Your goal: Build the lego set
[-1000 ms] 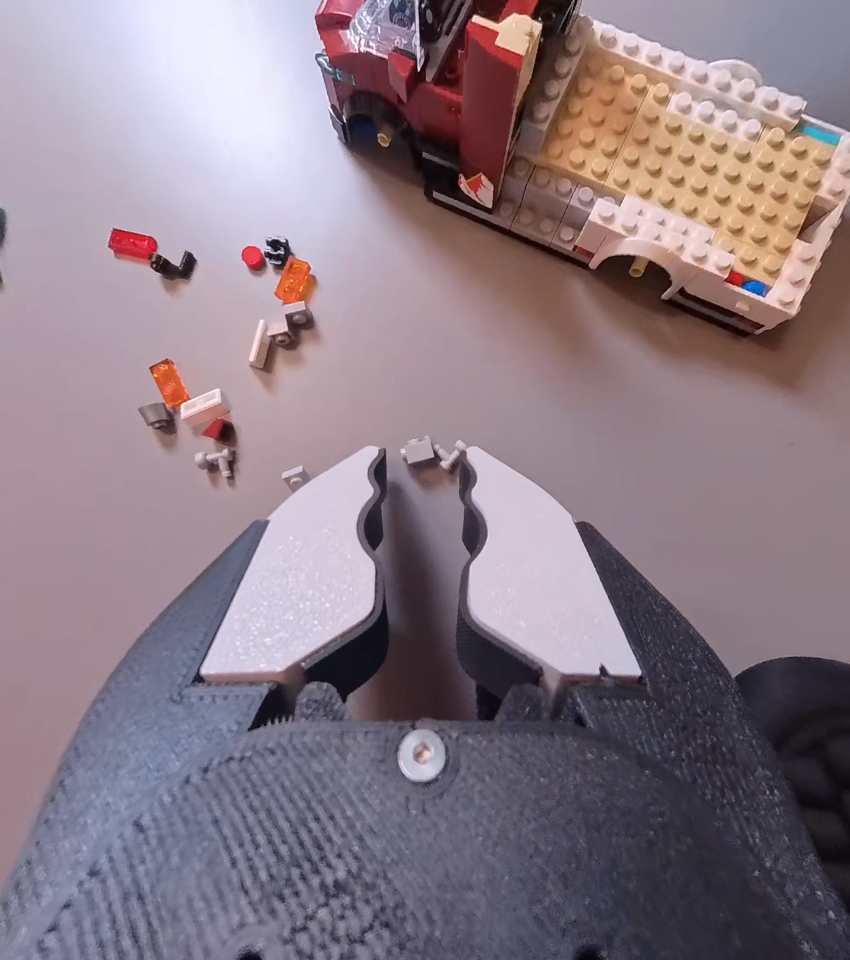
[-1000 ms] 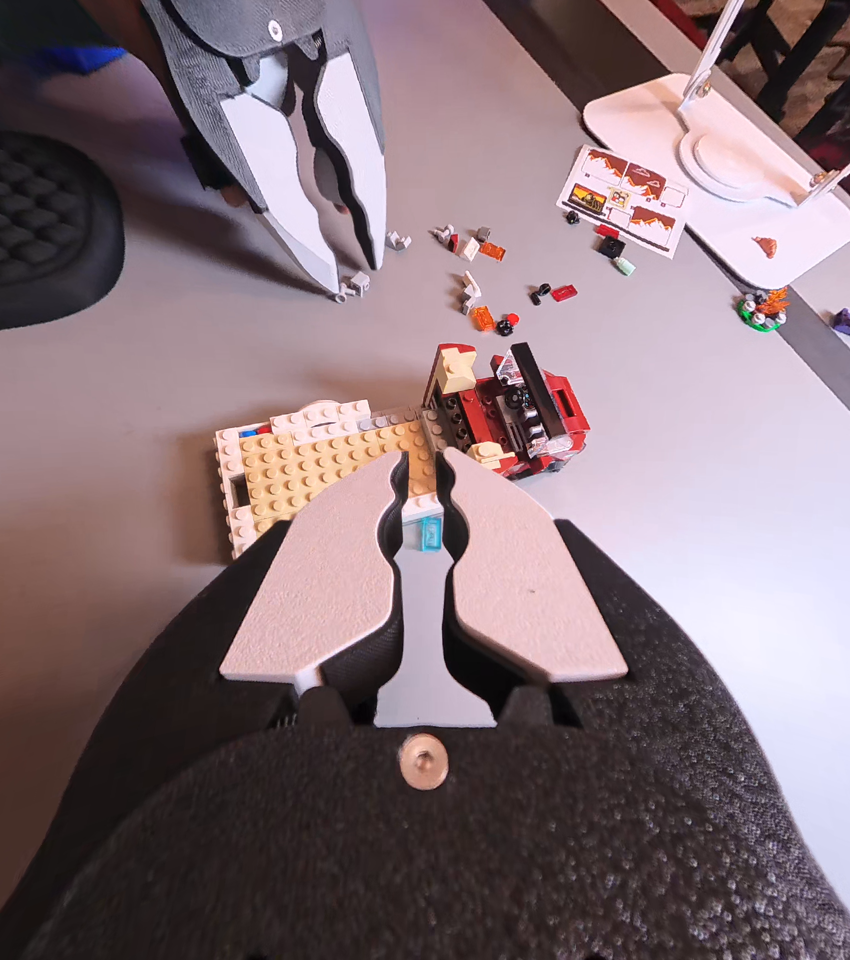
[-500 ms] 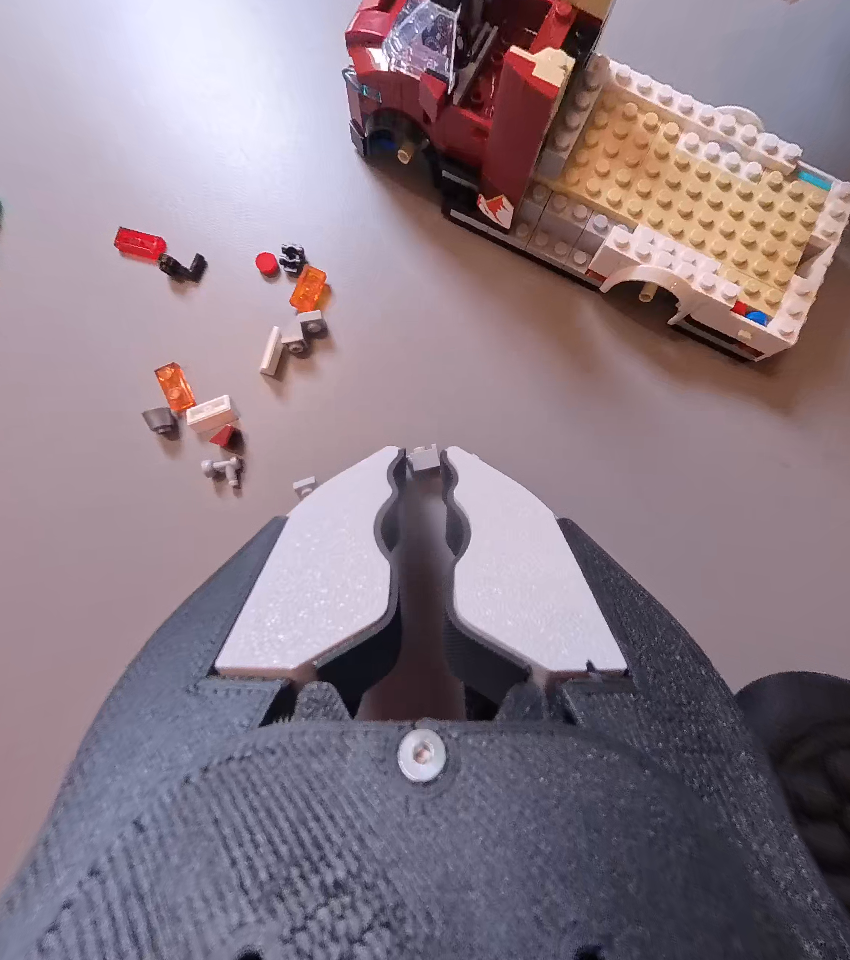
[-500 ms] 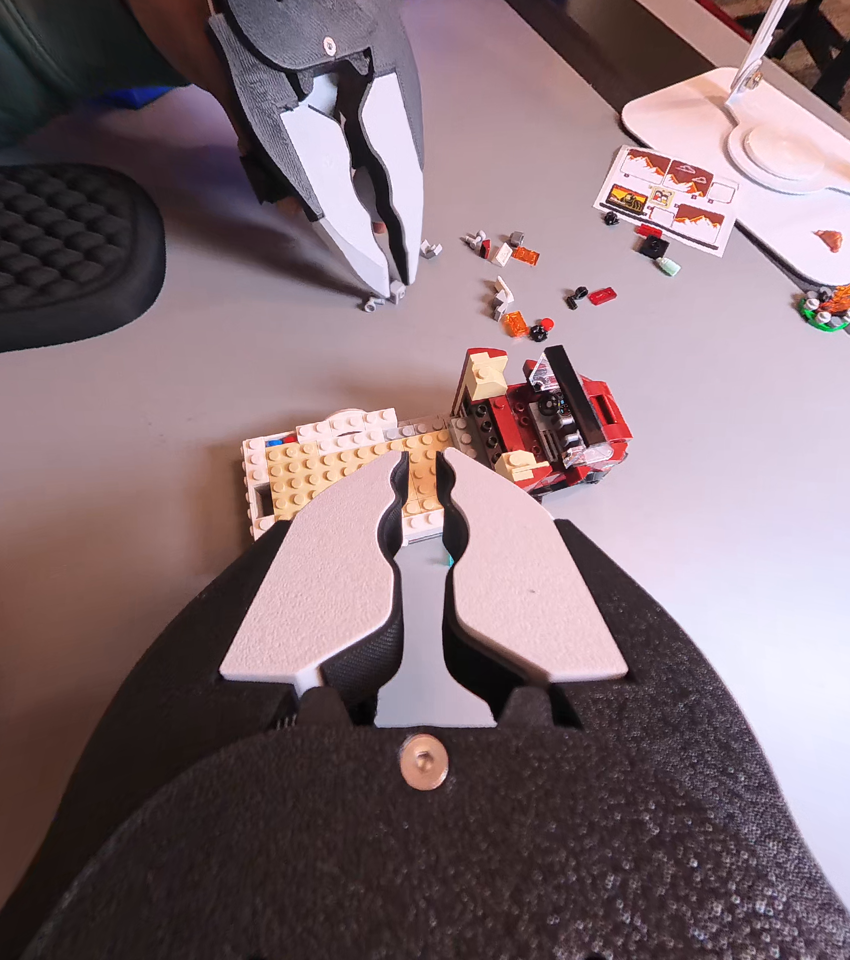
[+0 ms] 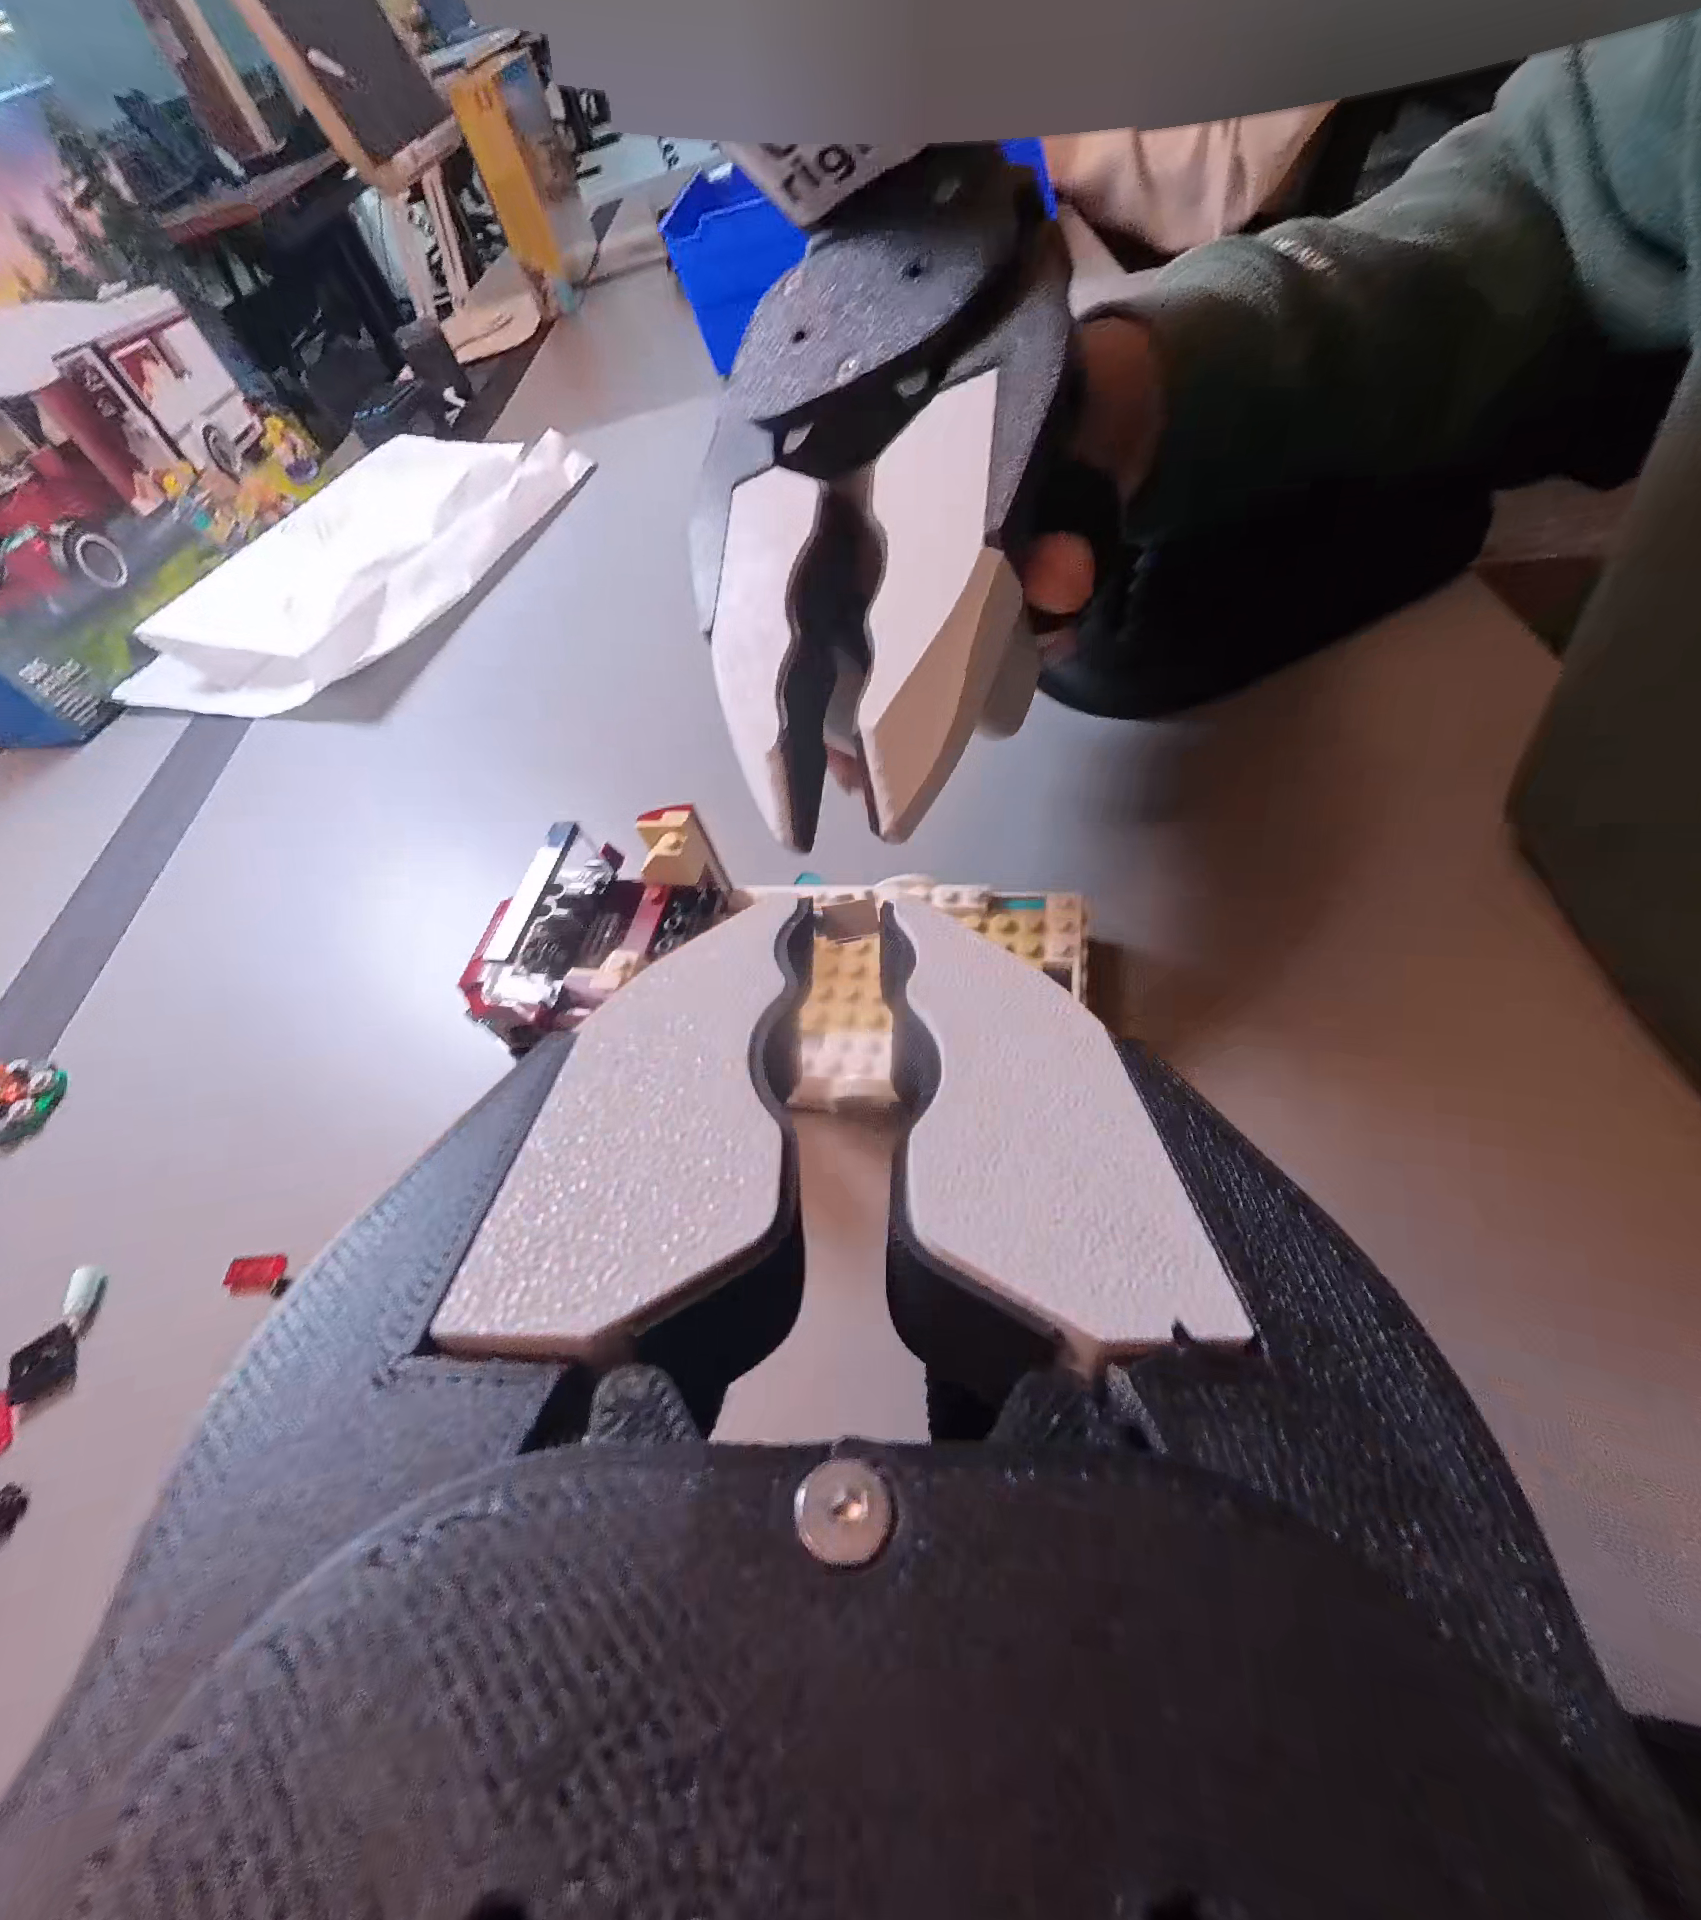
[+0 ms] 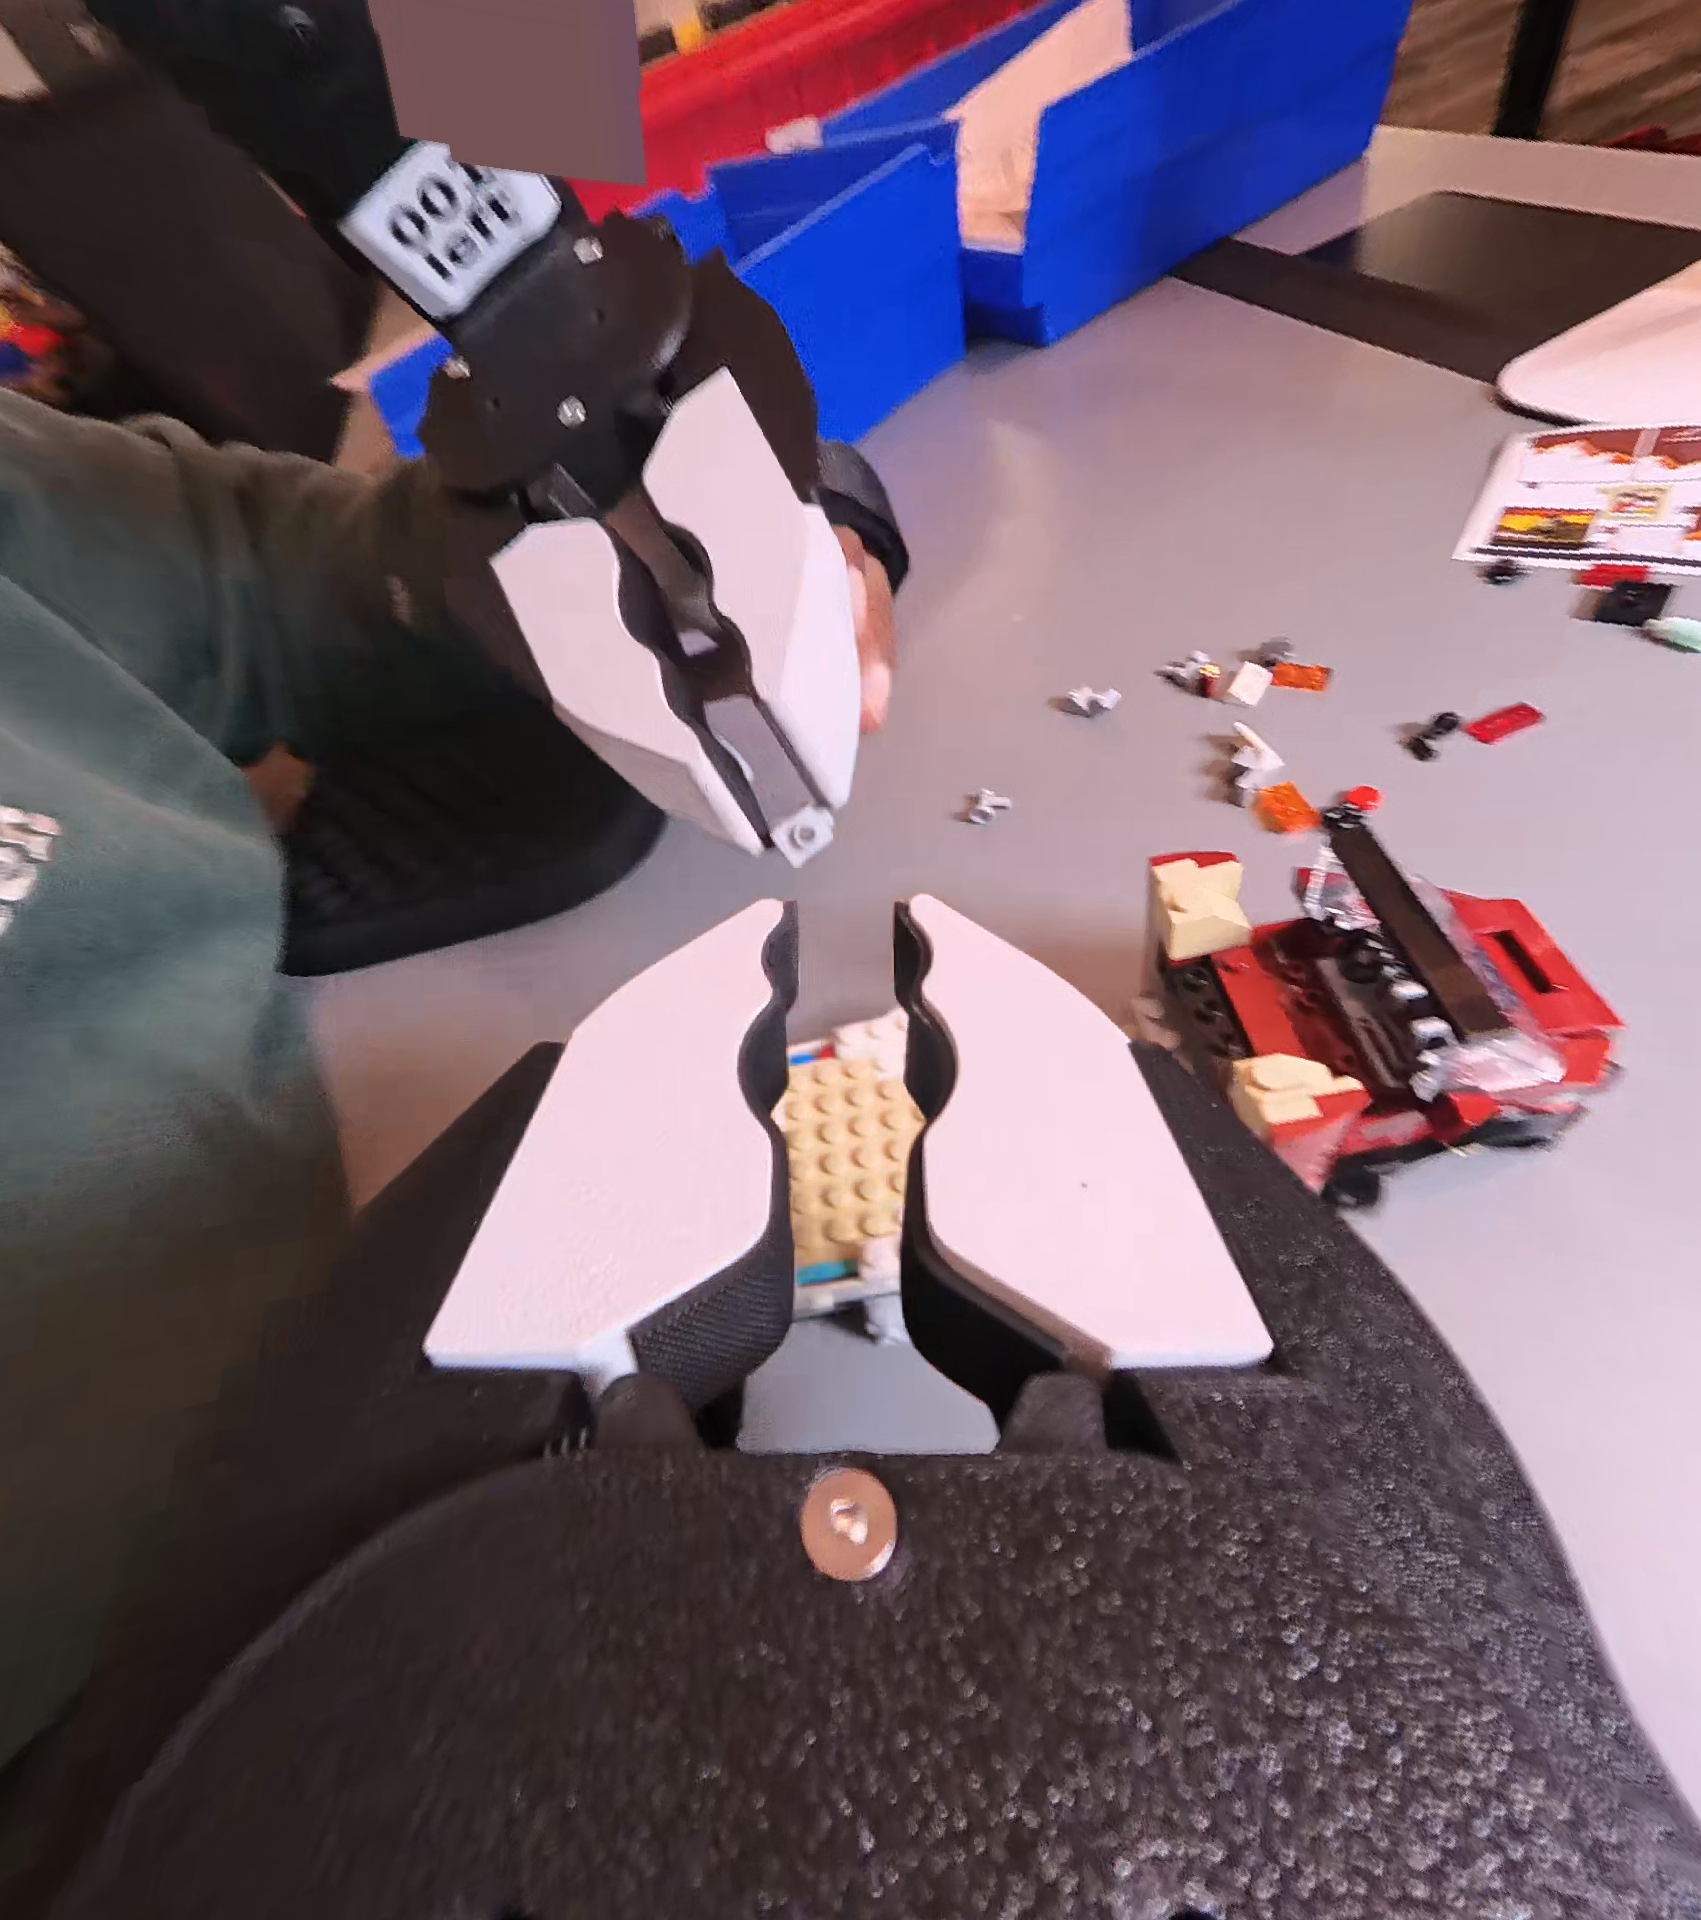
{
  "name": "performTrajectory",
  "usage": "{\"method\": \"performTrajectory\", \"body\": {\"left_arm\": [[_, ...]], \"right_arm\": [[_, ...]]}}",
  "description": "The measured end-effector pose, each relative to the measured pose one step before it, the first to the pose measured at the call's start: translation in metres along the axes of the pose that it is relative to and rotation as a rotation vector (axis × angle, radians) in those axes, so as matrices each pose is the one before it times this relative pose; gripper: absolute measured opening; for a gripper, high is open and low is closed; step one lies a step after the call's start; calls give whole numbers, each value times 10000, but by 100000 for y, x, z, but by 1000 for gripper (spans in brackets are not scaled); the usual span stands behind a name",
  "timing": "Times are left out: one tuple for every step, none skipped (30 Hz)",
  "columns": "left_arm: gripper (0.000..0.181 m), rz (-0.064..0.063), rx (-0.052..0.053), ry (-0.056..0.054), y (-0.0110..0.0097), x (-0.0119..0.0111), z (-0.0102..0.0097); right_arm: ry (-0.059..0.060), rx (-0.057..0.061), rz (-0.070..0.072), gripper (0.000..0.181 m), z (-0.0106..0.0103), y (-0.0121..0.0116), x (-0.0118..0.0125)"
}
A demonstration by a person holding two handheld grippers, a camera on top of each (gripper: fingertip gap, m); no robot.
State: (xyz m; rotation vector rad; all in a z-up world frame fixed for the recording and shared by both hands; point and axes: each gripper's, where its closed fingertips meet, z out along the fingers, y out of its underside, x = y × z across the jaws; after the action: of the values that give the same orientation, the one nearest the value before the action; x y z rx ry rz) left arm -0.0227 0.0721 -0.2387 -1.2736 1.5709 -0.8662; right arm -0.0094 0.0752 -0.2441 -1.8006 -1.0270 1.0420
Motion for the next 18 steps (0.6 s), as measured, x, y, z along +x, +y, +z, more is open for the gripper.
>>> {"method": "performTrajectory", "body": {"left_arm": [[12, 108, 168, 24, -343, 360, 193], [12, 134, 127, 62, -259, 377, 178], [12, 120, 55, 60, -158, 344, 186], [12, 147, 85, -70, -176, 118, 130], [12, 150, -2, -68, -23, 47, 63], [12, 98, 33, -64, -57, -21, 9], [12, 46, 85, 71, -162, 158, -11], [12, 61, 176, 111, -296, 237, -42], [12, 146, 106, -44, -199, 32, -37], [12, 142, 89, -47, -174, 32, -37], [12, 68, 82, 11, -171, 92, -28], [12, 32, 45, 5, -109, 62, -4], [12, 49, 4, -26, -5, -4, -1], [12, 26, 28, -18, -19, -4, -14], [12, -40, 31, -4, -12, 2, -14], [12, -69, 20, -29, 6, -82, -18], [12, -85, 15, -40, 35, -130, -10], [12, -154, 67, -10, -19, -102, -36]], "right_arm": [[-404, 136, 248, 18, 119, -151, -565], [-374, 132, 301, 19, 132, -130, -480], [-318, 109, 308, 19, 127, -81, -368], [-297, 68, 284, 18, 135, -10, -328], [-300, 43, 254, 15, 55, 12, -311], [-214, 59, 257, 15, 21, -38, -173], [-200, 84, 252, 15, 2, -82, -149], [-255, 61, 236, 15, -5, -72, -219], [-266, 45, 267, 15, -24, -50, -191], [-278, 24, 304, 16, -35, 2, -164], [-297, 10, 304, 16, -22, 46, -186], [-262, 31, 245, 13, -1, 31, -180], [-156, 47, 160, 13, 10, 7, -95], [-92, 39, 86, 12, 7, -6, -27], [-63, 33, 51, 12, 8, -26, -13], [-1, 58, 8, 12, -7, -59, 43], [51, 63, -57, 11, -17, -80, 66], [64, 39, -104, 10, -37, -63, 53]]}}
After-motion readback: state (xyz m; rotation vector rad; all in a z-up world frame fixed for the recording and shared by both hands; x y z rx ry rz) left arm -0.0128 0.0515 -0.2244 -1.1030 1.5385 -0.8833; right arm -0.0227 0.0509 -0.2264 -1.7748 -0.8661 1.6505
